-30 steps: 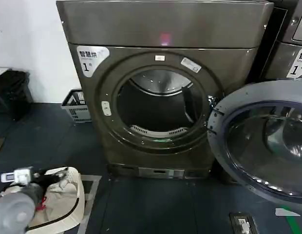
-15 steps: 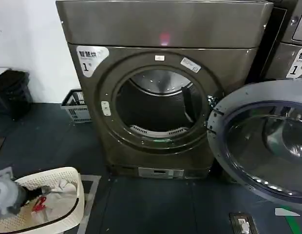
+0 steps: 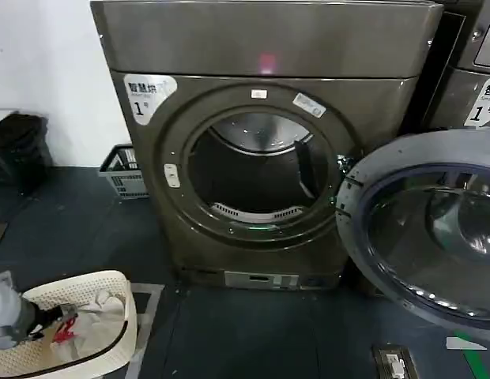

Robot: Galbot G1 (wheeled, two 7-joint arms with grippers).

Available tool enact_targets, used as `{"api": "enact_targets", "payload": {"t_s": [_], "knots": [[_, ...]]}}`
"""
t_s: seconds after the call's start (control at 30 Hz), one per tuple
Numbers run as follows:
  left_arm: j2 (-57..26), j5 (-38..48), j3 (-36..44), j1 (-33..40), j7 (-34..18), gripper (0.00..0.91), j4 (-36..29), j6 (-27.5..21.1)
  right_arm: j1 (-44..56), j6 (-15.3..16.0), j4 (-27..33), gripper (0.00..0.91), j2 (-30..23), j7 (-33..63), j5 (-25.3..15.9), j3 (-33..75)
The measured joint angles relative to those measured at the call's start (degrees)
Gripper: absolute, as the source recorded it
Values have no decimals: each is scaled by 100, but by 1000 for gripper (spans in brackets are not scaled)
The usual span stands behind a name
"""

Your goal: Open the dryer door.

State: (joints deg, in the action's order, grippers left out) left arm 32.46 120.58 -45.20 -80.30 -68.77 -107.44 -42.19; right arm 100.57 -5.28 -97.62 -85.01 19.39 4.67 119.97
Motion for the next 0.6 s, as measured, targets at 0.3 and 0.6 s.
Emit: {"api": "enact_targets", "payload": {"t_s": [0.3, 0.6], "knots": [[6, 41, 20, 23, -2, 907, 17, 0, 24, -82, 10, 907, -1, -6, 2, 35], [-3, 82, 34, 14, -2, 907, 20, 0, 12, -170, 16, 907, -33, -111, 32, 76]]}}
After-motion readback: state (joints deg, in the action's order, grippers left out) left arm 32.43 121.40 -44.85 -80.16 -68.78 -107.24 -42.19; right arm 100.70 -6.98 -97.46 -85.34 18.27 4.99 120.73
